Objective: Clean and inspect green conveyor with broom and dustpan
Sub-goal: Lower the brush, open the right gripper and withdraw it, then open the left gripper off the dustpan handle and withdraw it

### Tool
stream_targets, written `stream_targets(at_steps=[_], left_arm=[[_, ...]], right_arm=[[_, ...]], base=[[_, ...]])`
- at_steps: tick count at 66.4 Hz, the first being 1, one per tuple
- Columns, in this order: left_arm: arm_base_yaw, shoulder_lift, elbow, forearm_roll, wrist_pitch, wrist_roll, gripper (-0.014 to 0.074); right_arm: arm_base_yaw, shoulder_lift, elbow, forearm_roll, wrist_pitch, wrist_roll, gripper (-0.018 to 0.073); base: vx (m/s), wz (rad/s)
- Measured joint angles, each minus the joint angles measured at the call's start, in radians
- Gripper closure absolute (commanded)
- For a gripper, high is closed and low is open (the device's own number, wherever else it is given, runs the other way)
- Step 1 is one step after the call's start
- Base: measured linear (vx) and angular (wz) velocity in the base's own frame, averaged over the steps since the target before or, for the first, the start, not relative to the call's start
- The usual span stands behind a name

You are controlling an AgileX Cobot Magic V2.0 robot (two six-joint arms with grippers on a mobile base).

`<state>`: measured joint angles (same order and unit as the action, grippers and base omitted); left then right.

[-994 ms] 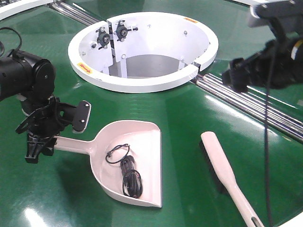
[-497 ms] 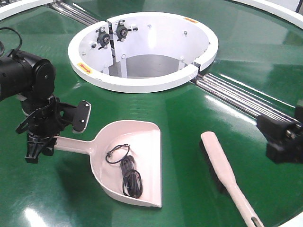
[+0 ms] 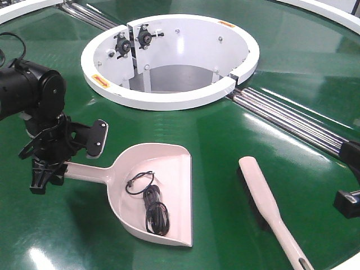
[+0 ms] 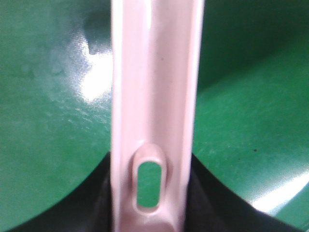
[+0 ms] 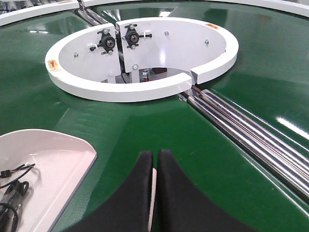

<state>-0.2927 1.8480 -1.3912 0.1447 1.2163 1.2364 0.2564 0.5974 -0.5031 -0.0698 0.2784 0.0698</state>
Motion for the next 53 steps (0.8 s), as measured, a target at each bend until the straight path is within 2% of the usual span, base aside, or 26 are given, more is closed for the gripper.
stream_targets(at_steps=[53], left_arm=[[0.0,0.0,0.0,-0.001,0.0,0.0,0.0619]], right_arm=[[0.0,0.0,0.0,-0.002,-0.006,0.0,0.0569]], base=[[0.0,0.0]])
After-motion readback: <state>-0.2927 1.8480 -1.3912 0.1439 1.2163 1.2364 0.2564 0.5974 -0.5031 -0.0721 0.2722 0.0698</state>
